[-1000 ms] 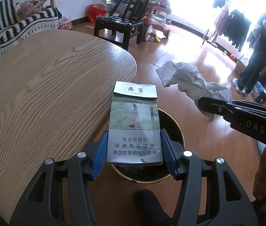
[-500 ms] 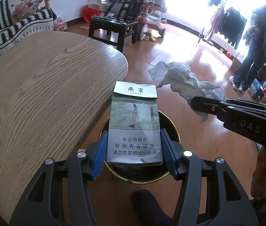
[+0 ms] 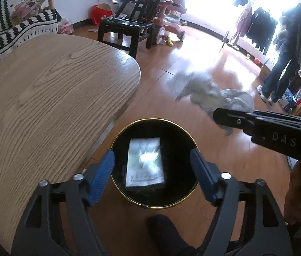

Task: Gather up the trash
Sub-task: 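Carry the tissue and cigarette pack over the bin and release both, then move both open tools back over the table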

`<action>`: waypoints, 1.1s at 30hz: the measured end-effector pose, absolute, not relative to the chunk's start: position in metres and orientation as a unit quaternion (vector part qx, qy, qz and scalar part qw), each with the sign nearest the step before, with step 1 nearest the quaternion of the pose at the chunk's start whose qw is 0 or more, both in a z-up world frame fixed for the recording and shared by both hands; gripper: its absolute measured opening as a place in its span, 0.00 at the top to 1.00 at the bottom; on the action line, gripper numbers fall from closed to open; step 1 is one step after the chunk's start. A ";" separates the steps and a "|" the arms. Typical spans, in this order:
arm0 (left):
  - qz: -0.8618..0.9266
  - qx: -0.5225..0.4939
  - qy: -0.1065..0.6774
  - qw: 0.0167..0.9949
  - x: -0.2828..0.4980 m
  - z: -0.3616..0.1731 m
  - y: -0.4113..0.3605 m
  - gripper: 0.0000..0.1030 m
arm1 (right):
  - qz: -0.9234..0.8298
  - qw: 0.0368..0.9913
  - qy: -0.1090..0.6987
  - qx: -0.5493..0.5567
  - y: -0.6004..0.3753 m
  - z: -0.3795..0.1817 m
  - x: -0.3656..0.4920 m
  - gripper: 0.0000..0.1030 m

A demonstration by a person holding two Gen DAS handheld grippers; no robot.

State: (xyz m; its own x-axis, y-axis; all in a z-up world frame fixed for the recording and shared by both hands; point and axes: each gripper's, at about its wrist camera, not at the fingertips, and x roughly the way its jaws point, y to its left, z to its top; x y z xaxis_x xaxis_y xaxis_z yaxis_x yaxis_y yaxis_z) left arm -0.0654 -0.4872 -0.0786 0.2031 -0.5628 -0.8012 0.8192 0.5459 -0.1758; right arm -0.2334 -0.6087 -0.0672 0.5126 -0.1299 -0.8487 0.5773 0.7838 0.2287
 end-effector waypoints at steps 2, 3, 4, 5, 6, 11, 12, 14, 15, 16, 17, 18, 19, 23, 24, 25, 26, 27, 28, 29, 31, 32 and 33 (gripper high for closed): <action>-0.452 0.145 0.439 0.763 -0.065 -0.078 -0.487 0.26 | -0.213 0.835 0.441 0.251 -0.607 -0.066 -0.235 0.44; -0.451 0.144 0.440 0.763 -0.065 -0.078 -0.486 0.26 | -0.214 0.837 0.437 0.248 -0.607 -0.064 -0.235 0.44; -0.450 0.142 0.440 0.764 -0.065 -0.078 -0.486 0.26 | -0.214 0.838 0.436 0.247 -0.606 -0.063 -0.234 0.44; -0.450 0.142 0.440 0.764 -0.064 -0.078 -0.485 0.26 | -0.212 0.839 0.436 0.248 -0.606 -0.062 -0.234 0.44; -0.449 0.142 0.440 0.764 -0.065 -0.077 -0.485 0.26 | -0.211 0.839 0.436 0.248 -0.604 -0.062 -0.233 0.44; -0.446 0.139 0.439 0.768 -0.062 -0.073 -0.478 0.25 | -0.210 0.840 0.436 0.247 -0.603 -0.058 -0.229 0.44; -0.445 0.138 0.438 0.769 -0.060 -0.072 -0.476 0.25 | -0.208 0.841 0.434 0.247 -0.602 -0.056 -0.227 0.44; -0.441 0.134 0.437 0.773 -0.056 -0.068 -0.468 0.24 | -0.205 0.844 0.432 0.244 -0.599 -0.052 -0.222 0.44; -0.438 0.131 0.436 0.775 -0.052 -0.065 -0.465 0.23 | -0.203 0.845 0.431 0.243 -0.597 -0.050 -0.219 0.43; -0.435 0.126 0.435 0.778 -0.049 -0.061 -0.459 0.22 | -0.201 0.846 0.430 0.243 -0.594 -0.048 -0.216 0.42; -0.433 0.122 0.433 0.782 -0.045 -0.057 -0.453 0.21 | -0.199 0.847 0.429 0.242 -0.592 -0.047 -0.213 0.42; -0.430 0.119 0.430 0.785 -0.041 -0.054 -0.448 0.20 | -0.197 0.849 0.427 0.240 -0.588 -0.044 -0.208 0.41; -0.426 0.115 0.425 0.790 -0.037 -0.049 -0.439 0.19 | -0.195 0.850 0.427 0.240 -0.585 -0.042 -0.203 0.40; -0.401 0.098 0.415 0.811 -0.012 -0.033 -0.402 0.16 | -0.176 0.860 0.420 0.230 -0.560 -0.029 -0.172 0.39; -0.392 0.093 0.413 0.817 -0.005 -0.030 -0.391 0.15 | -0.170 0.863 0.418 0.228 -0.552 -0.027 -0.163 0.39; -0.378 0.086 0.411 0.825 0.005 -0.025 -0.375 0.15 | -0.162 0.865 0.417 0.226 -0.543 -0.024 -0.153 0.38; -0.366 0.080 0.410 0.832 0.014 -0.022 -0.362 0.15 | -0.153 0.868 0.417 0.223 -0.533 -0.022 -0.142 0.38; -0.353 0.073 0.409 0.838 0.023 -0.019 -0.346 0.15 | -0.145 0.870 0.417 0.221 -0.526 -0.019 -0.131 0.38; -0.335 0.064 0.409 0.846 0.035 -0.015 -0.326 0.15 | -0.136 0.872 0.417 0.219 -0.516 -0.017 -0.120 0.38; -0.316 0.056 0.409 0.854 0.046 -0.012 -0.307 0.15 | -0.126 0.873 0.417 0.218 -0.506 -0.015 -0.109 0.38; -0.281 0.039 0.409 0.867 0.067 -0.006 -0.266 0.15 | -0.099 0.877 0.419 0.215 -0.478 -0.012 -0.079 0.38; -0.263 0.033 0.408 0.874 0.076 -0.003 -0.245 0.15 | -0.088 0.878 0.420 0.212 -0.465 -0.012 -0.066 0.38; -0.246 0.029 0.407 0.879 0.084 -0.002 -0.225 0.15 | -0.071 0.879 0.424 0.208 -0.443 -0.011 -0.046 0.38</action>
